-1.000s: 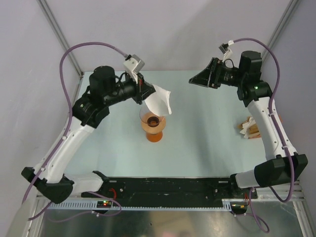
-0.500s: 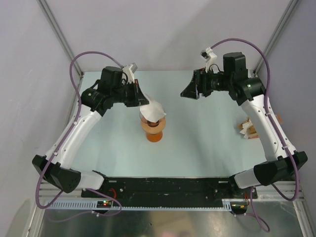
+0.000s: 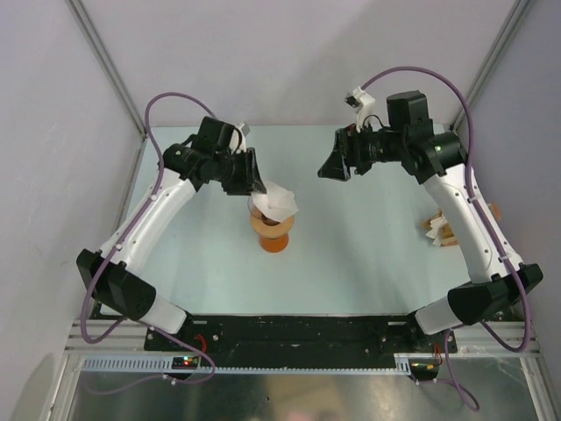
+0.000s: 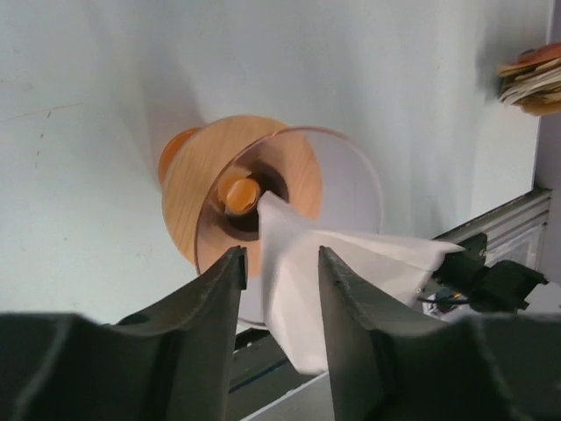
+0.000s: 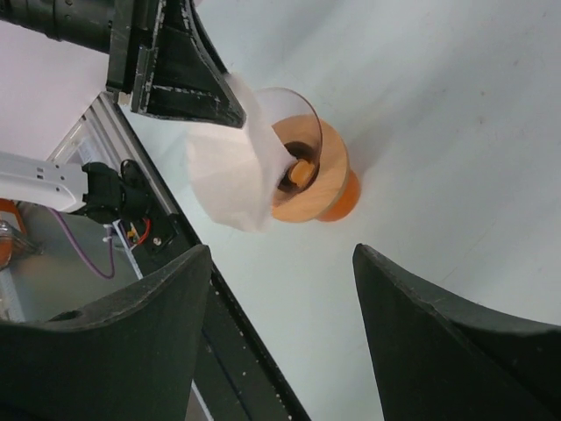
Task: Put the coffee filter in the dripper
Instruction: Place the coffee filter in the coffee dripper.
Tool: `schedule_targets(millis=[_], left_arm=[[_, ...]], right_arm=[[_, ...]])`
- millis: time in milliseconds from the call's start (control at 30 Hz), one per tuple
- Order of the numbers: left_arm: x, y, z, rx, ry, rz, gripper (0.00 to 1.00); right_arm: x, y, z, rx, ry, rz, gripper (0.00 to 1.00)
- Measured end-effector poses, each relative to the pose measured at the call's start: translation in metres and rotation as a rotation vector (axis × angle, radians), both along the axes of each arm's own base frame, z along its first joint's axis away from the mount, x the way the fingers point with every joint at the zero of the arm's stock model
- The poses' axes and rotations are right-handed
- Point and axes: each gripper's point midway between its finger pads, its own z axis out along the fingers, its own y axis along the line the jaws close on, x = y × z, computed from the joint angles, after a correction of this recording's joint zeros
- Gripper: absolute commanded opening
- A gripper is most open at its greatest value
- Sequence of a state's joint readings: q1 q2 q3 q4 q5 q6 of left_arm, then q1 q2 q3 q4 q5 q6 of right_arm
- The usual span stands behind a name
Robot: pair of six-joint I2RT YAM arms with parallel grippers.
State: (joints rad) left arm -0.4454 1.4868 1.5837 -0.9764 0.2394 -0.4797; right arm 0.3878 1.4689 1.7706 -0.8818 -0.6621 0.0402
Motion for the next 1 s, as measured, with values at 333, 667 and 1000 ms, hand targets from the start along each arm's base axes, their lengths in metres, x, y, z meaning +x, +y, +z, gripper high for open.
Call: schedule_targets(millis=[333, 667, 1000], left_arm=[[0.019, 0.006, 0.065, -0.109, -0.165, -0.022, 0.84], [0.037, 0.099, 0.115, -0.207, -0.402, 0.252, 0.65], [0.033, 0.133, 0.056, -0.229, -0.273, 0.403, 0.62]], right_arm=[[-0.011, 0.039, 0.016, -0.128, -0.198, 0.174, 0.54], [-0.022, 0.093, -0.022, -0.294, -0.272, 0.380, 0.13], [-0.028, 0.141, -0.093, -0.470, -0.219, 0.510, 0.00]])
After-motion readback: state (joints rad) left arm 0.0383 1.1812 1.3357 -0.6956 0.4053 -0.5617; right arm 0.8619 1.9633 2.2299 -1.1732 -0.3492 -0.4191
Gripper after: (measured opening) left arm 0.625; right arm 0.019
